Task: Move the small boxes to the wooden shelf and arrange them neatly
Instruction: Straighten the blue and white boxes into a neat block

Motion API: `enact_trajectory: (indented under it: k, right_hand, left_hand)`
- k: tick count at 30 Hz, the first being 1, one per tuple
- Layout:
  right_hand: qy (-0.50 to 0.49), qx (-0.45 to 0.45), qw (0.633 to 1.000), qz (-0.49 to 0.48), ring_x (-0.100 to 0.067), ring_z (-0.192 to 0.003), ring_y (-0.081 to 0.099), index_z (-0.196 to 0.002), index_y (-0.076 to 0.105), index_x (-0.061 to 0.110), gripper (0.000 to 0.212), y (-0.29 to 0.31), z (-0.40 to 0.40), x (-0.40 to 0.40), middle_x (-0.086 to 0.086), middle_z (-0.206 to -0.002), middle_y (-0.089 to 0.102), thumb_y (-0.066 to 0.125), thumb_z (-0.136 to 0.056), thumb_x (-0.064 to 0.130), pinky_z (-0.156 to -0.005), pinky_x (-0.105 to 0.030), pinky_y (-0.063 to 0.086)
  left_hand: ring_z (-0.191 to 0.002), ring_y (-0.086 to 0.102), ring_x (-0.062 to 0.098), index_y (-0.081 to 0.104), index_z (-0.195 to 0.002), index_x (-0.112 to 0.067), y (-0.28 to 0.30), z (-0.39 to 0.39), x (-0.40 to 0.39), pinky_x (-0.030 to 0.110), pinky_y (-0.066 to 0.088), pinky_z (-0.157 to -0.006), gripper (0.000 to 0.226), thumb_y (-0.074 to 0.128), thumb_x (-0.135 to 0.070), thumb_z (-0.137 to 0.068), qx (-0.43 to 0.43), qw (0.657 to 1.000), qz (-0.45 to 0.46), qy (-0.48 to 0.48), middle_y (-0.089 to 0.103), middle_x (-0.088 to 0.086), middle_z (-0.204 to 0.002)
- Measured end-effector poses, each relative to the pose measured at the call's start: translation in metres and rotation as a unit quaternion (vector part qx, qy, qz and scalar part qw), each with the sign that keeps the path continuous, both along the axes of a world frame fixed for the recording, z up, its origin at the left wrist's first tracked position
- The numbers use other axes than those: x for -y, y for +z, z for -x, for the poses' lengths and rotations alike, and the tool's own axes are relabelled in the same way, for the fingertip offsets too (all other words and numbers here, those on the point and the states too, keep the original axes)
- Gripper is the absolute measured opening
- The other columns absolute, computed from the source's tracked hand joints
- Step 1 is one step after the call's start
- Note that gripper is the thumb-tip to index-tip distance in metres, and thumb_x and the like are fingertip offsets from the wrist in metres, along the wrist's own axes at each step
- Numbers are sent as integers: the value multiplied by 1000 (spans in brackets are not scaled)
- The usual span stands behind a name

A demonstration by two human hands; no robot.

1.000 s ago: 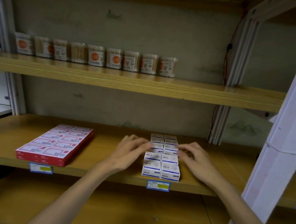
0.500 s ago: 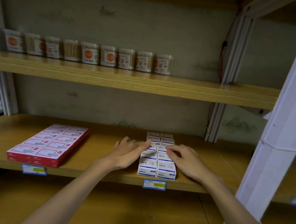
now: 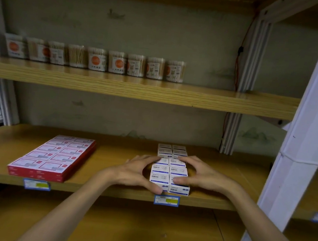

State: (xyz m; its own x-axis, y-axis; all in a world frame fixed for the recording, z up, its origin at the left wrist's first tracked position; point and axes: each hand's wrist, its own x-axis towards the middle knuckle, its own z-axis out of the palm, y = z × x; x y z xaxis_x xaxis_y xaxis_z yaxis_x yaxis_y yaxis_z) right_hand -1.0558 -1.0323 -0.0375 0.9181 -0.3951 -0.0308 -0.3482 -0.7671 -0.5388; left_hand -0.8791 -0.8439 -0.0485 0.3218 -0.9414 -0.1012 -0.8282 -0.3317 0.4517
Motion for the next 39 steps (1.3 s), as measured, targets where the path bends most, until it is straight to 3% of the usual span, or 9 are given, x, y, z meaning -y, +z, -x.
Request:
enact_trajectory:
  k: [5,16,20,23,28,31,35,37,39]
  right_hand:
    - [21,-38,999,-3,-10,-140,27,-156,23,29,114,2,2,2,12,-158,21,87,-65,54,-119,-36,27]
    - [20,-16,1000,-16,-11,-141,29,-155,28,31,110,-2,6,-2,13,-157,25,86,-65,56,-119,-39,29]
    - [-48,25,993,-103,-18,-153,12,-159,8,39,117,-5,15,-12,15,-166,6,45,-61,94,-123,-48,16]
    - [-110,11,988,-109,-20,-155,-4,-157,-8,39,114,-18,14,-22,14,-167,-7,15,-64,101,-123,-56,4]
    - [-113,-58,992,-10,-24,-151,-20,-156,-17,32,89,-29,8,-34,9,-166,-12,4,-86,82,-120,-50,-9]
    - [-90,-73,993,24,-19,-152,-16,-157,-18,27,81,-25,9,-38,6,-167,-11,3,-93,72,-120,-42,-12]
    - [-116,20,993,-18,-18,-154,7,-159,1,29,77,-21,8,-33,9,-167,10,13,-96,70,-123,-43,9]
    - [-153,115,982,-3,-19,-150,24,-157,19,31,65,-21,0,-21,7,-163,27,23,-101,63,-120,-44,23]
    - [-172,135,975,36,-22,-147,31,-155,27,32,57,-20,-11,-6,1,-159,35,28,-103,56,-117,-46,30]
  left_hand:
    - [-147,22,17,20,-152,-49,-12,-5,6,54,18,-121,114,72,-82,-56,0,999,38,16,24,-13,-160]
    - [-147,20,19,19,-154,-45,-8,10,-1,51,19,-121,109,74,-75,-64,5,998,44,37,22,-11,-162]
    - [-153,11,18,4,-158,-39,-4,15,-11,51,15,-123,125,56,-94,-58,-95,992,64,55,6,-12,-167]
    - [-153,-3,13,-1,-156,-41,-4,28,-14,50,3,-124,98,14,-93,-75,-157,976,109,101,-8,-17,-164]
    - [-151,-12,10,-5,-157,-34,-20,38,-6,40,-6,-124,85,-7,-80,-85,-57,993,72,69,-12,-12,-164]
    - [-152,-10,9,-7,-158,-30,-22,37,-4,41,-2,-125,96,-10,-85,-79,-29,995,65,66,-10,-9,-166]
    - [-153,6,11,12,-157,-40,-20,29,-4,46,9,-125,85,7,-85,-85,-98,982,126,97,8,-17,-165]
    - [-149,24,15,33,-152,-37,-16,17,7,42,21,-121,66,22,-71,-97,-71,968,199,132,32,-14,-159]
    - [-145,34,19,46,-144,-35,-10,4,23,38,28,-113,49,27,-55,-104,-36,964,218,151,47,-10,-151]
